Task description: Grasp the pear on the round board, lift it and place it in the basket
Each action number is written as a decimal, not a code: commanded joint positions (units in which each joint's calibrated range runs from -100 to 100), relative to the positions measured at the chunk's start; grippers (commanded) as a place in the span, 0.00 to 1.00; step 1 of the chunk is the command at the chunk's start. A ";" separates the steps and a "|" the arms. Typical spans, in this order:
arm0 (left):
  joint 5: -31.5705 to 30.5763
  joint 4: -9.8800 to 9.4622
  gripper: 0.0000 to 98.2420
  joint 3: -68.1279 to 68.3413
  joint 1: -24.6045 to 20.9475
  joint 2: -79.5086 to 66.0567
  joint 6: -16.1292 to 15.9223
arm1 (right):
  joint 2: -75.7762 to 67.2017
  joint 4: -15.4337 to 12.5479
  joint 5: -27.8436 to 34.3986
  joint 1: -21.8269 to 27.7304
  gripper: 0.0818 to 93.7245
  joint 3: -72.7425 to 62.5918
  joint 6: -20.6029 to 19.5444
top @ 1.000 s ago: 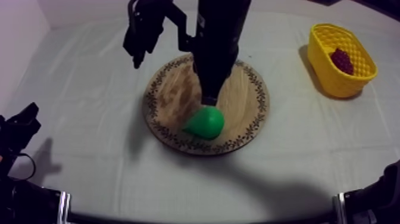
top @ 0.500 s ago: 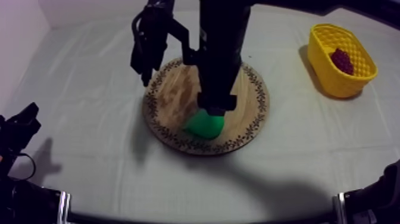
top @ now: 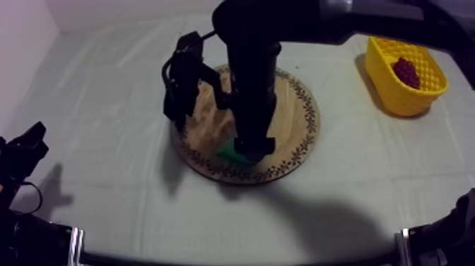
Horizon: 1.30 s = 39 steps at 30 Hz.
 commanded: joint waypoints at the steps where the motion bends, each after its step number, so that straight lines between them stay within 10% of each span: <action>1: -0.01 -0.02 0.00 0.00 0.01 0.00 -0.01 | 2.10 -0.07 -0.77 0.29 0.73 0.05 0.13; 18: -0.01 -0.02 0.00 0.00 0.01 0.00 -0.01 | 13.52 -0.98 -3.64 1.46 0.69 -4.52 1.48; 27: -0.01 -0.02 0.00 0.00 0.01 0.00 -0.01 | 15.67 -1.12 -6.05 1.39 0.45 -6.94 0.62; 39: -0.01 -0.02 0.00 0.00 0.01 0.00 -0.01 | 4.26 3.82 -9.76 5.09 0.39 -6.53 -0.03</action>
